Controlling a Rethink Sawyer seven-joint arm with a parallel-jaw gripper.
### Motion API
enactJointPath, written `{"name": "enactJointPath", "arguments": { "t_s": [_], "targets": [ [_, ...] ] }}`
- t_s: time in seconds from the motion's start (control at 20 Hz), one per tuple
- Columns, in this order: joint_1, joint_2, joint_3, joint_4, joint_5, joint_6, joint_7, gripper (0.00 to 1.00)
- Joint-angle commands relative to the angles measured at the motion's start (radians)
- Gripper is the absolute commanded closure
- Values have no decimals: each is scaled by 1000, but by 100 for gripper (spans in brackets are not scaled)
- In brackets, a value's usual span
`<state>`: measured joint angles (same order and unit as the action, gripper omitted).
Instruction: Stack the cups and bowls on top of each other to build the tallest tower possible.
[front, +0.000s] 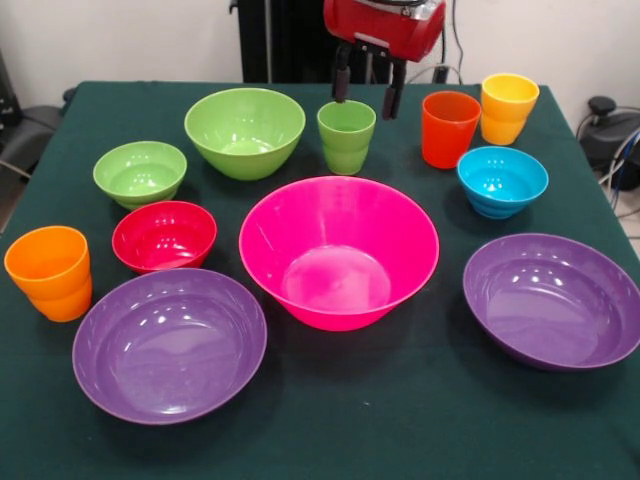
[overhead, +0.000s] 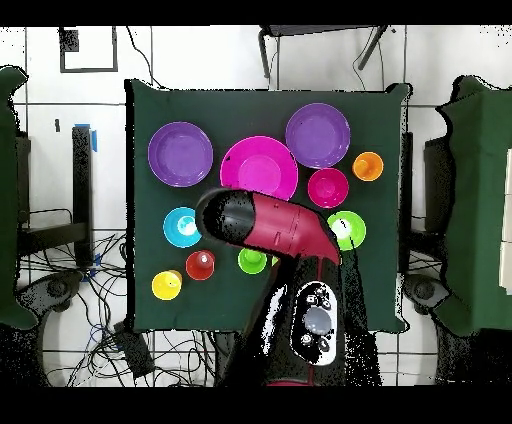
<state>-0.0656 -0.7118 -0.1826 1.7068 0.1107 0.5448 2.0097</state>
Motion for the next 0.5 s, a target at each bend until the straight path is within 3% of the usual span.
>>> {"name": "enactJointPath", "arguments": {
  "t_s": [0.05, 0.5],
  "targets": [
    [42, 42, 12, 72, 34, -15, 230, 0],
    [64, 36, -5, 86, 50, -7, 276, 0]
  ]
}}
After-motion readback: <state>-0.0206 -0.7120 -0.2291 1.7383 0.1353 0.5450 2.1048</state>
